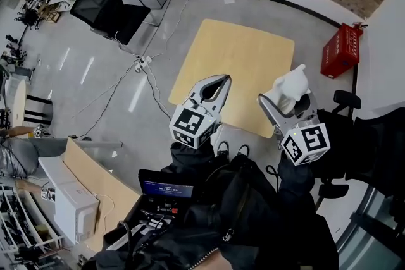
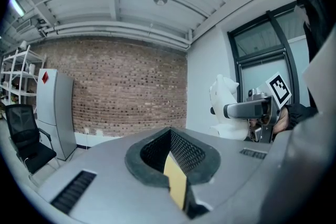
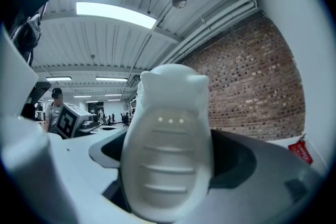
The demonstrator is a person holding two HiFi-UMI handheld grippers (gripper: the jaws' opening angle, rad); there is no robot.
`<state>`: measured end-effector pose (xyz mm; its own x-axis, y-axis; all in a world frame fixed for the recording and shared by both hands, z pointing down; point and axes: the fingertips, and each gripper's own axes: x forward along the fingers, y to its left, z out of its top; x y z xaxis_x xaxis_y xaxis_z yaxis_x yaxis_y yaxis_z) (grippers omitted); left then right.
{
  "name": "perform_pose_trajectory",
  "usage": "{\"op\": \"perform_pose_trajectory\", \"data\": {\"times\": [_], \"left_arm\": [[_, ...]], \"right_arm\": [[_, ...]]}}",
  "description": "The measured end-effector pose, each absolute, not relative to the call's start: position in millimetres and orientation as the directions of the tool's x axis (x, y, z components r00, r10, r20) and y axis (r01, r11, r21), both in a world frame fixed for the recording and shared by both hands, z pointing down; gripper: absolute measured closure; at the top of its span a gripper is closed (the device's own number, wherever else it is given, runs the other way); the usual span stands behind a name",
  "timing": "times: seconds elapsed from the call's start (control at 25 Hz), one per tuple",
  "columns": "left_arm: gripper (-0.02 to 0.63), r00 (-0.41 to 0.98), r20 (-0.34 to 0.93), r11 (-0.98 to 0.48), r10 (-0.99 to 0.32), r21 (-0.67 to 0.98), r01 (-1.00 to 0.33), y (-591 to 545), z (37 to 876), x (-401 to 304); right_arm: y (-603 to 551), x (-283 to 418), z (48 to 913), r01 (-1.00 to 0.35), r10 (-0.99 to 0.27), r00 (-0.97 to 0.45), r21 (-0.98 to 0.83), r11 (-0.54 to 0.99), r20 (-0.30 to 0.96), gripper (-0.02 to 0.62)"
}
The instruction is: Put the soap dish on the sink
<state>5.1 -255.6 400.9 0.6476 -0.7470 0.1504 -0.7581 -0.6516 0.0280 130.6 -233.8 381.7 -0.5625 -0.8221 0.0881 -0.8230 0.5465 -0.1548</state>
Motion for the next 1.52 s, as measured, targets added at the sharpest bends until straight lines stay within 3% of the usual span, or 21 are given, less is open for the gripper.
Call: {"op": "perform_pose_trajectory", "data": {"times": [0.8, 1.16, 1.52], "left_arm": [[0.604, 0.61, 0.315, -0.611, -0.727, 0.11, -0.784, -276.6, 488.6, -25.7], [0.604, 0.574, 0.522, -0.56, -0.631, 0.205, -0.803, -262.0, 600.2, -32.5], [0.604, 0.535, 0.61, -0.516, -0.584, 0.23, -0.825, -251.8, 659.9, -54.7]], "right_arm": [[-267.2, 99.1, 509.6, -0.799, -0.708, -0.59, -0.157, 0.58, 0.388, 0.106], [-262.5, 91.8, 626.1, -0.761, -0.548, -0.586, -0.174, 0.625, 0.596, 0.106], [-255.0, 79.4, 724.3, -0.688, -0.368, -0.559, -0.168, 0.706, 0.743, 0.106]]}}
